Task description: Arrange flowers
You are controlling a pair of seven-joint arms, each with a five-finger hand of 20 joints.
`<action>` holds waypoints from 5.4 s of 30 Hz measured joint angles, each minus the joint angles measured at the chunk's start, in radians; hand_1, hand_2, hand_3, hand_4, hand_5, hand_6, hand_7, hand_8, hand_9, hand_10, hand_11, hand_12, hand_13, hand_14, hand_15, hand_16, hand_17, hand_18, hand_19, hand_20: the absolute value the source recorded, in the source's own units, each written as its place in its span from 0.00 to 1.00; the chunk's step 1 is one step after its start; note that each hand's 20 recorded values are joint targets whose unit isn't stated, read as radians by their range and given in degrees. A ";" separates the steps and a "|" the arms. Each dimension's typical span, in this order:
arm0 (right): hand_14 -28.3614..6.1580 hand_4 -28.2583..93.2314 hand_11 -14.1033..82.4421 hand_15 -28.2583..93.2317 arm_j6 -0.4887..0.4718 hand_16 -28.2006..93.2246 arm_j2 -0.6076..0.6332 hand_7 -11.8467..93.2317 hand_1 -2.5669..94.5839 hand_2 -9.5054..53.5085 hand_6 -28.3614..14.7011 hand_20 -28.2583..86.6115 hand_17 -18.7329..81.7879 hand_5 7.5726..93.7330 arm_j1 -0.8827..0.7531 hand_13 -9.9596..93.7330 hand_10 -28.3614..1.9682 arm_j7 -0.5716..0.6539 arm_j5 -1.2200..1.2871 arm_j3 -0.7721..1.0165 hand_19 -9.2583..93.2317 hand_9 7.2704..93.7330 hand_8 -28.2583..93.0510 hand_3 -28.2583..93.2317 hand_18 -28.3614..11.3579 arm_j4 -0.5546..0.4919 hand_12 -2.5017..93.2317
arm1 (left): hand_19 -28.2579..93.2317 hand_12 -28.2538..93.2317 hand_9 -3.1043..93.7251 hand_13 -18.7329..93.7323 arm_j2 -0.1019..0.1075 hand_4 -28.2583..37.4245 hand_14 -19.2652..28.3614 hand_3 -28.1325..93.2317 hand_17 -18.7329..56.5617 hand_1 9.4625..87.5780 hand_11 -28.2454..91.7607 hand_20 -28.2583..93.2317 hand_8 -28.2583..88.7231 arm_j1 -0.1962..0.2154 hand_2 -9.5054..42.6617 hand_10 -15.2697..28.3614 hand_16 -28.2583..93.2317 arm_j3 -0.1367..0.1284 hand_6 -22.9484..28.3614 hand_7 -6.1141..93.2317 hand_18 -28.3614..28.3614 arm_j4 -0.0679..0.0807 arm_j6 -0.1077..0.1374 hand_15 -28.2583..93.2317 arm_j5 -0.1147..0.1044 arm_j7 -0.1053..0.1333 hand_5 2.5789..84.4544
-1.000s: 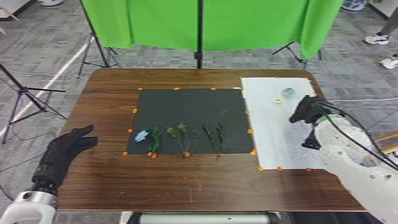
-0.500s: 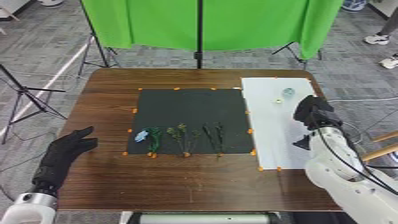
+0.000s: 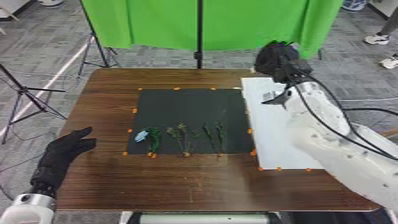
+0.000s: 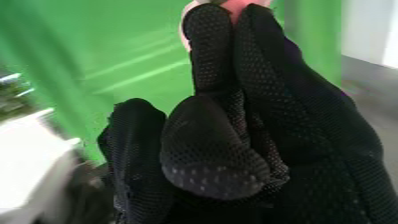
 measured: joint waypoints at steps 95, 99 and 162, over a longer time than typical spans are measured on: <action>0.77 0.10 0.26 0.77 -0.188 0.50 -0.616 0.31 0.54 0.00 0.70 0.78 0.80 0.62 0.213 0.95 0.61 -0.005 0.179 -0.428 1.00 0.84 0.19 0.75 0.33 0.435 0.35 | 0.34 0.31 0.50 0.49 0.031 0.27 0.78 0.74 0.32 0.34 0.39 0.34 0.19 -0.126 0.07 0.69 0.22 0.070 0.58 0.14 0.74 0.069 -0.089 0.36 0.045 0.023 0.46; 0.76 0.10 0.32 0.77 -0.159 0.51 -0.560 0.30 0.49 0.00 0.69 0.77 0.79 0.63 0.227 0.94 0.56 0.005 0.141 -0.418 1.00 0.81 0.14 0.78 0.32 0.345 0.29 | 0.34 0.32 0.50 0.49 0.031 0.27 0.78 0.74 0.32 0.34 0.39 0.34 0.19 -0.107 0.07 0.69 0.22 0.052 0.58 0.14 0.74 0.057 -0.088 0.36 0.045 0.016 0.46; 0.78 0.11 0.25 0.77 -0.260 0.50 0.059 0.33 0.66 0.00 0.63 0.76 0.81 0.83 -0.476 0.97 0.64 0.268 -0.141 0.408 1.00 0.97 0.31 0.70 0.32 0.167 0.47 | 0.34 0.32 0.50 0.49 -0.019 0.26 0.78 0.74 0.32 0.33 0.39 0.34 0.19 -0.017 0.07 0.69 0.22 0.002 0.58 0.14 0.74 0.008 -0.085 0.36 0.061 -0.003 0.47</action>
